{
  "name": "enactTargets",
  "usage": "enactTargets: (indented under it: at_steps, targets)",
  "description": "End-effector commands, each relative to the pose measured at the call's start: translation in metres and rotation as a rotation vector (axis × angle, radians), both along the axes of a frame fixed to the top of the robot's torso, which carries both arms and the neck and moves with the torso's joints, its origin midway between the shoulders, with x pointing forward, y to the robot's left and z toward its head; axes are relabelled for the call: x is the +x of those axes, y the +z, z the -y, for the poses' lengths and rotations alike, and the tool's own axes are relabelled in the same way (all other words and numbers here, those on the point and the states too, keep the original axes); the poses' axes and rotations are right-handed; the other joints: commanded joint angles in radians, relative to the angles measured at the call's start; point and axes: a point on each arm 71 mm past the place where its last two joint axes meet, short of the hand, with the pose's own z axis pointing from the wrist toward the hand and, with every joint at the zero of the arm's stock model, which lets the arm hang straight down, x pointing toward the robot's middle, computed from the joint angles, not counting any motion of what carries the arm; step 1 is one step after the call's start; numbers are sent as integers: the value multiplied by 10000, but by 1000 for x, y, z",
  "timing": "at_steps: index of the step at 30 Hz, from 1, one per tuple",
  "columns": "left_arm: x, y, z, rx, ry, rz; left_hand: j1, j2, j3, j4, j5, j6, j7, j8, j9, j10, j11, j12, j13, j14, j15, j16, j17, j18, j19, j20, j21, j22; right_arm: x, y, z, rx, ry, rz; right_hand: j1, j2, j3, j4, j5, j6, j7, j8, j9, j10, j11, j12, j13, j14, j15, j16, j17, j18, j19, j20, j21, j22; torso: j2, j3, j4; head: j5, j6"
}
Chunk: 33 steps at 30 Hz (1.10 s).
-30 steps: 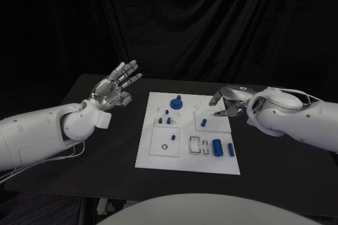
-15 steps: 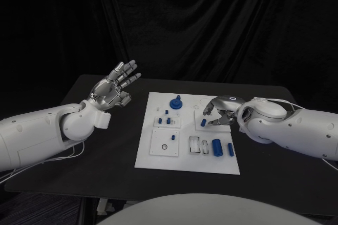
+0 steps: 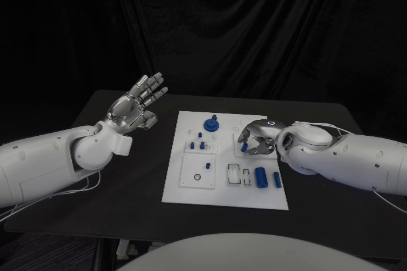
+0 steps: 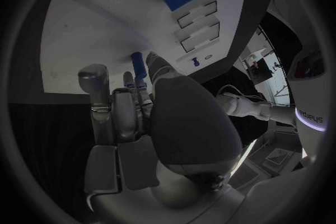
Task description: Assemble the parts on the task board
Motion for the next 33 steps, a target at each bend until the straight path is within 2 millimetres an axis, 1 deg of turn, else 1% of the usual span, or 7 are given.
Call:
enactTargets:
  at_steps: [1, 2, 8, 11, 15, 24, 33]
  targets:
    - [0, 1, 2, -183, -3, 76, 31, 35, 64, 1, 47, 6, 79, 48, 8, 31, 30, 44, 11, -4, 47, -36, -8, -139, 1037, -45, 44, 2634, -1, -2, -4, -136, 247, 116, 84, 51, -11, -54, 26, -95, 6, -35, -12, 76, -24, 47, -17, -40, -39, -35, -7, -84, -67, -26, -58, 879, 2, -12, -12, -8, -1]
    - [0, 1, 2, -183, -20, 65, 86, 46, 108, -31, 143, 72, 191, 61, 19, 41, 63, 51, 15, -4, -12, -36, -8, -139, 1037, -119, 44, 2634, -1, -3, -5, -172, 269, 122, 359, 118, 215, -244, 872, 219, -19, 136, 60, 331, -64, 126, -6, -34, -85, -22, 14, -86, -68, -67, -8, 895, 4, -12, -11, -9, -1]
    - [-1, 1, 3, -181, -82, 23, 170, 41, 177, -97, 283, 134, 304, 76, 29, 44, 93, 54, 17, -4, -25, -36, -8, -139, 1037, -159, 44, 2634, -1, -4, -7, -312, 365, 241, 474, 127, 683, -415, 1432, 669, -45, 383, 208, 850, -177, 212, -22, 58, -184, 95, 178, -123, 18, -156, 314, 960, -2, -11, -9, 1, -1]
    - [-2, 0, 3, -155, -106, -15, 199, 45, 206, -122, 345, 153, 321, 81, 32, 43, 103, 54, 16, -4, -17, -36, -8, -139, 1037, -164, 44, 2634, 0, -4, -8, -430, 412, 380, 558, 63, 1093, -598, 1973, 1007, -61, 608, 364, 1283, -296, 288, -7, 101, -297, 140, 248, -145, 53, -262, 522, 995, -5, -14, -9, 13, -1]
    - [-2, 0, 3, -123, -132, -60, 269, 43, 276, -190, 471, 193, 361, 91, 38, 44, 121, 55, 17, -4, -17, -36, -8, -139, 1037, -159, 44, 2634, 0, -3, -8, -515, 444, 519, 535, 50, 1310, -777, 1994, 1325, -85, 867, 549, 1729, -412, 465, 89, 145, -391, 181, 313, -164, 85, -355, 714, 1021, 0, -12, -2, 28, -1]
    - [-3, 0, 3, -83, -170, -116, 291, 40, 302, -218, 503, 217, 380, 98, 42, 46, 126, 56, 18, -4, -12, -36, -8, -139, 1037, -155, 44, 2634, -1, -3, -9, -661, 517, 687, 477, -28, 1445, -925, 2171, 1353, -99, 948, 652, 1797, -433, 475, 129, 145, -414, 157, 289, -170, 70, -395, 770, 1021, -4, -11, -9, 33, -1]
    - [-3, -1, 3, -69, -224, -153, 303, 35, 318, -240, 523, 236, 397, 104, 45, 45, 120, 56, 18, -4, 6, -36, -8, -139, 1037, -149, 44, 2634, -1, -3, -9, -768, 448, 638, 200, -83, 1542, -955, 1792, 1230, -108, 959, 756, 1720, -426, 401, 158, 118, -404, 86, 205, -160, -1, -389, 711, 986, -4, -11, -10, 30, -1]
